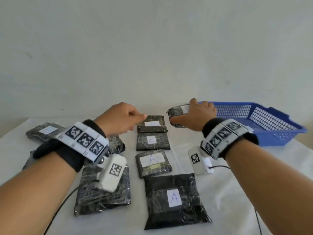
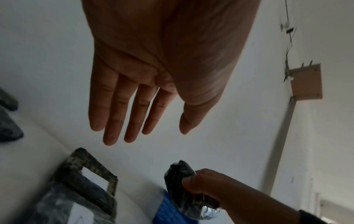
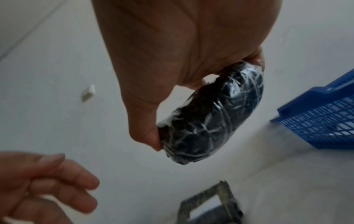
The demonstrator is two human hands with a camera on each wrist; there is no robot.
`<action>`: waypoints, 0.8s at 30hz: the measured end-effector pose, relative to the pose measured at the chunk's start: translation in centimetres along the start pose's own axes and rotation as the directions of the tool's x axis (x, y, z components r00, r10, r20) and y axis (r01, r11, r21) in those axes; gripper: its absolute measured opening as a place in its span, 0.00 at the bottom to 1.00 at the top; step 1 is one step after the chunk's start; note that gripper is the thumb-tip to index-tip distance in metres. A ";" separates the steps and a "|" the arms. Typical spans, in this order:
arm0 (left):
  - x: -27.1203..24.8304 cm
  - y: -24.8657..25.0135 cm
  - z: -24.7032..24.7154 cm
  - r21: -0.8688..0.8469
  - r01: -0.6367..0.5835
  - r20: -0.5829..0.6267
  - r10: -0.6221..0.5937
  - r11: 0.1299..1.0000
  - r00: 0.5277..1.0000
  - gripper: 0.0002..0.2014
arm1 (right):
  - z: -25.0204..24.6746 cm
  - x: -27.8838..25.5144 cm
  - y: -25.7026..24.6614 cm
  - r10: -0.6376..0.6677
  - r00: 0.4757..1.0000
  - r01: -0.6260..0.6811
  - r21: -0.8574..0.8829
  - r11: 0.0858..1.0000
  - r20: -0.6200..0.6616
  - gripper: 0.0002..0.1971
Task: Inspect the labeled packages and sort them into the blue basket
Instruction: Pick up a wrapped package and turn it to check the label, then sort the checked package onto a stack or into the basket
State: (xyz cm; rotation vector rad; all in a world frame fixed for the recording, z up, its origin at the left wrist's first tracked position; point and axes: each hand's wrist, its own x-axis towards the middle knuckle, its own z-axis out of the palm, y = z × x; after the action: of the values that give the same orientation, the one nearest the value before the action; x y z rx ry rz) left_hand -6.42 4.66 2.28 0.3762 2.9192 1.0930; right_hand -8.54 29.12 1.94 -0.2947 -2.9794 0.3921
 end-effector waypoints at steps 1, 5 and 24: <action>1.1 -0.1 0.1 0.037 0.024 0.006 -0.024 0.999 1.000 0.18 | 0.6 0.7 0.0 0.006 1.000 -0.006 -0.016 1.000 0.022 0.53; 5.2 -0.4 0.6 0.171 0.138 0.076 -0.153 0.976 0.985 0.21 | 2.6 3.9 -0.6 0.047 0.993 -0.047 0.000 0.999 0.109 0.53; 20.0 -3.8 6.2 0.505 0.236 0.155 -0.356 0.830 0.922 0.25 | 9.4 17.3 -0.7 0.092 0.981 -0.042 -0.279 0.959 0.170 0.21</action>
State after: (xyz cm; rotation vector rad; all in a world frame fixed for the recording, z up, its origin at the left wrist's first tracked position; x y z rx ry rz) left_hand -26.15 10.38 -3.25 0.0331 2.8512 0.2507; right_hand -26.84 29.73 -5.25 -0.4085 -3.2103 0.0080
